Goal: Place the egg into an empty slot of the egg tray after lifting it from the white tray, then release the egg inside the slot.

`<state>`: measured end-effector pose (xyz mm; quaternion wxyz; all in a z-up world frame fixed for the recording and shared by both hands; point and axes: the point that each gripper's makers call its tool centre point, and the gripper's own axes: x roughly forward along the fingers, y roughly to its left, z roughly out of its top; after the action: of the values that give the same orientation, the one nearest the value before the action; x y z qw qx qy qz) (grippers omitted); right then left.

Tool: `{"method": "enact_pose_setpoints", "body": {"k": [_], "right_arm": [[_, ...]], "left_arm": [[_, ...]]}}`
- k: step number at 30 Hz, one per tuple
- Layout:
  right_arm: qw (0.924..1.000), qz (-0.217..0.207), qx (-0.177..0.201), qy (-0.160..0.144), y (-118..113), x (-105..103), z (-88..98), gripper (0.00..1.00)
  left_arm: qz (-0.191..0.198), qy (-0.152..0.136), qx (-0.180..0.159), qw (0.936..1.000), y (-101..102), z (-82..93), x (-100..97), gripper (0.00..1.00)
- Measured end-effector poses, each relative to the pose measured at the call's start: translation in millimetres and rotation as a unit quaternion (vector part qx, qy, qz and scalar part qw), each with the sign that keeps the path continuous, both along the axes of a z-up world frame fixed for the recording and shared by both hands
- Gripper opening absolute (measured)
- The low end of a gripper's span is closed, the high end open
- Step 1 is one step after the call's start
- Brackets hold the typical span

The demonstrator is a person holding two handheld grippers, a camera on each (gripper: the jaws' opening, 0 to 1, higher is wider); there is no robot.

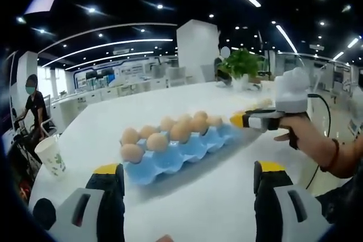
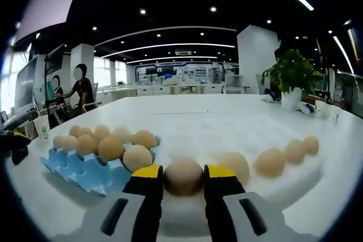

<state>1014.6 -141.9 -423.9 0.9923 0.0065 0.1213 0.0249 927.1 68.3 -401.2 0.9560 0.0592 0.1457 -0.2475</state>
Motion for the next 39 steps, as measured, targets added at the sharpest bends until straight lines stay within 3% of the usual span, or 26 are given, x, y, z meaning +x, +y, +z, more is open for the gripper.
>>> {"method": "enact_pose_setpoints", "body": {"k": [10,15,21,39], "right_arm": [[0.9998,0.01,0.011,-0.014,0.1,-1.2,3.1,0.29],[0.9988,0.019,0.006,-0.044,5.6,-2.9,19.9,0.29],[0.9978,0.037,0.019,-0.051,13.5,-4.1,30.3,0.29],[0.9901,0.13,0.017,-0.051,73.3,-9.6,33.3,0.29]], "left_arm": [[0.006,-0.001,-0.005,1.0,1.7,0.8,0.3,0.97],[0.008,0.001,-0.004,1.0,3.4,-0.9,0.3,0.97],[0.009,0.0,-0.004,1.0,4.6,0.4,0.1,0.97],[0.009,-0.002,0.003,1.0,8.0,1.6,-3.1,0.97]]}}
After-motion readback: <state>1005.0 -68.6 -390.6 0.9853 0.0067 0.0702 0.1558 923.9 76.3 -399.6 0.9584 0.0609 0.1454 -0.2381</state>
